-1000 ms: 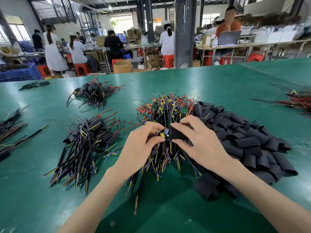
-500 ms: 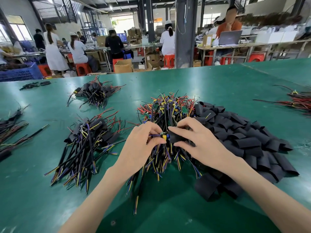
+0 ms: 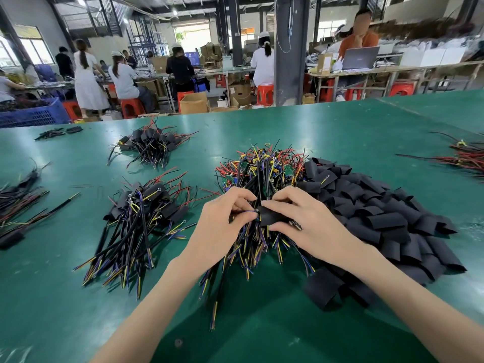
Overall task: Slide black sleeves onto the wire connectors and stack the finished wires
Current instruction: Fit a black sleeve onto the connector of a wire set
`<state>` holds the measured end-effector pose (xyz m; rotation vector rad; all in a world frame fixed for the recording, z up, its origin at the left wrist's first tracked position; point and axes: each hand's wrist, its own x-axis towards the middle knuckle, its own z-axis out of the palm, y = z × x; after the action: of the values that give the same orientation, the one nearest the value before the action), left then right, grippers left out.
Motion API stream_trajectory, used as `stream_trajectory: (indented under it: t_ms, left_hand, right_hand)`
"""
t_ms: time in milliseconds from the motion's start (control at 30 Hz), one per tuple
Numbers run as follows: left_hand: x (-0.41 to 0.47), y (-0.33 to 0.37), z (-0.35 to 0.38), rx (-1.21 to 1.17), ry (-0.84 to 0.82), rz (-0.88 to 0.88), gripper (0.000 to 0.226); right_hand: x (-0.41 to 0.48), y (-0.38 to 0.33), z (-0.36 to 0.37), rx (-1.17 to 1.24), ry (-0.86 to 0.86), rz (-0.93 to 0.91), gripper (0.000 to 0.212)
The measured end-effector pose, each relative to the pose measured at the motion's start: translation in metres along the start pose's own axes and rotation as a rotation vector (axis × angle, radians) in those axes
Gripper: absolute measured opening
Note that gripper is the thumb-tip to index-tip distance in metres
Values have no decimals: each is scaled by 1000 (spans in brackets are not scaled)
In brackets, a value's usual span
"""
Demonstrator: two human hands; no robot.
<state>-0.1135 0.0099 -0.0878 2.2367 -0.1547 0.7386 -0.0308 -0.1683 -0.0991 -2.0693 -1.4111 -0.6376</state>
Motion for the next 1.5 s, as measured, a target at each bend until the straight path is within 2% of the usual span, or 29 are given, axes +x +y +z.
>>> stream_trajectory:
  t_ms: [200, 267, 333, 467, 533, 600, 667, 767, 833, 933, 1000, 1067, 1133, 1233, 1333, 1500]
  left_hand:
    - [0, -1, 3, 37, 11, 22, 26]
    - [2, -3, -1, 63, 58, 52, 24]
    - [6, -5, -9, 85, 161, 57, 24]
    - [16, -18, -45, 131, 497, 96, 19]
    - [20, -32, -65, 251, 622, 87, 11]
    - [21, -49, -81, 398, 671, 17, 12]
    - [20, -65, -89, 503, 630, -143, 23]
    - [14, -81, -90, 591, 507, -447, 36]
    - [11, -89, -90, 650, 433, -541, 41]
    - [9, -94, -89, 782, 387, -561, 43]
    - [10, -88, -86, 804, 451, -567, 40]
    - [14, -76, -79, 768, 554, -480, 36]
    - [27, -62, -69, 707, 568, -326, 31]
    - [62, -44, -42, 482, 401, -243, 27]
    - [104, -34, -10, 271, 187, -347, 30]
    - [155, -45, 23, 381, -91, -523, 24]
  right_hand:
    - [-1, -1, 3, 9, -9, 10, 43]
    - [0, -2, 1, 5, 16, 41, 49]
    - [3, 1, -5, -57, 114, 89, 52]
    - [7, 17, -18, -200, 364, 309, 34]
    - [4, 28, -21, -325, 355, 475, 28]
    - [0, 38, -22, -426, 238, 649, 29]
    - [-3, 45, -21, -490, 102, 786, 31]
    - [-7, 51, -18, -550, -74, 897, 36]
    - [-9, 53, -16, -543, -170, 932, 38]
    - [-11, 55, -13, -500, -280, 948, 39]
    - [-11, 57, -12, -499, -305, 936, 38]
    - [-12, 58, -11, -513, -308, 920, 37]
    - [-12, 59, -10, -521, -310, 905, 38]
    - [-13, 62, -7, -555, -338, 824, 45]
    - [-15, 67, -6, -581, -356, 709, 50]
    - [-16, 72, -5, -560, -371, 667, 40]
